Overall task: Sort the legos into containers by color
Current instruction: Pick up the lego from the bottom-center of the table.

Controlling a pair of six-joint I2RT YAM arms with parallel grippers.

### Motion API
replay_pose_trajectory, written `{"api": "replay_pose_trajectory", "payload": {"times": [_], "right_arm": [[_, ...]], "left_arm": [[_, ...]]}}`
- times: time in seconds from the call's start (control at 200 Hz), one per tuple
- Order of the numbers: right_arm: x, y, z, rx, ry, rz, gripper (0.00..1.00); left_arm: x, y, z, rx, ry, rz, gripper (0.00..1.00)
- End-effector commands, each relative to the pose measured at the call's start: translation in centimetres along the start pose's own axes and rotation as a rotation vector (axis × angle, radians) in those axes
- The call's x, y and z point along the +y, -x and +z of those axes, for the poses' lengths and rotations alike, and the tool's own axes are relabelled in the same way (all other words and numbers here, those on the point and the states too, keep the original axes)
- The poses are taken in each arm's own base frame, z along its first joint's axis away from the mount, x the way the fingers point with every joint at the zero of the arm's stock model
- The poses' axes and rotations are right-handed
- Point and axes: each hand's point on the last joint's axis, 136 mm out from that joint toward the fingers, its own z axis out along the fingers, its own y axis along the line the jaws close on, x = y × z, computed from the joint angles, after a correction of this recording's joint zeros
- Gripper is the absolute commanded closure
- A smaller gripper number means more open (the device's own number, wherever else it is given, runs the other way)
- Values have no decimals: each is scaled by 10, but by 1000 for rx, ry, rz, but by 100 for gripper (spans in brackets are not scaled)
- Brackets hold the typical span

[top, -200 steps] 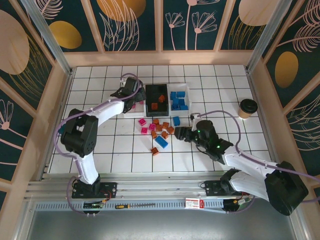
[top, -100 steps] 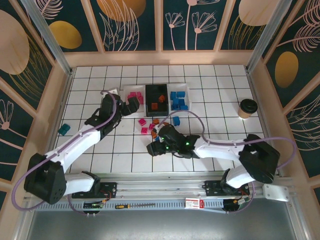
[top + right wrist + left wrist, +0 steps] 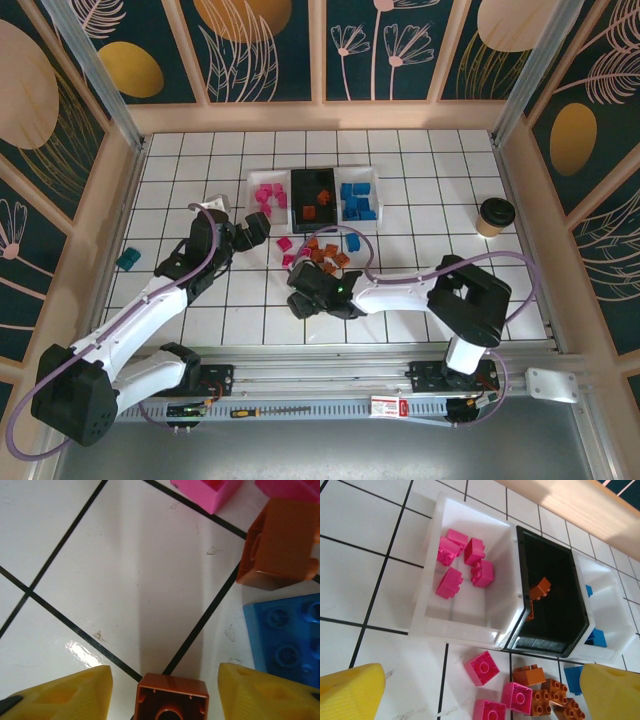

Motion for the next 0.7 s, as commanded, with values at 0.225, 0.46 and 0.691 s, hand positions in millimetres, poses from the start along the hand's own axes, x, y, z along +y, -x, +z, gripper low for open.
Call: {"api": "replay_pose_trajectory", "payload": {"times": [0.225, 0.46, 0.691], "right_arm": [[-11, -13, 8, 35, -101, -62, 65], [-4, 47, -42, -183, 9, -34, 79], [-49, 143, -100, -440, 91, 79, 82]], "left_arm": [[0, -1, -5, 8, 1, 10, 1], [4, -7, -3, 20, 6, 15, 1], [8, -26, 4, 67, -12, 9, 1]]}}
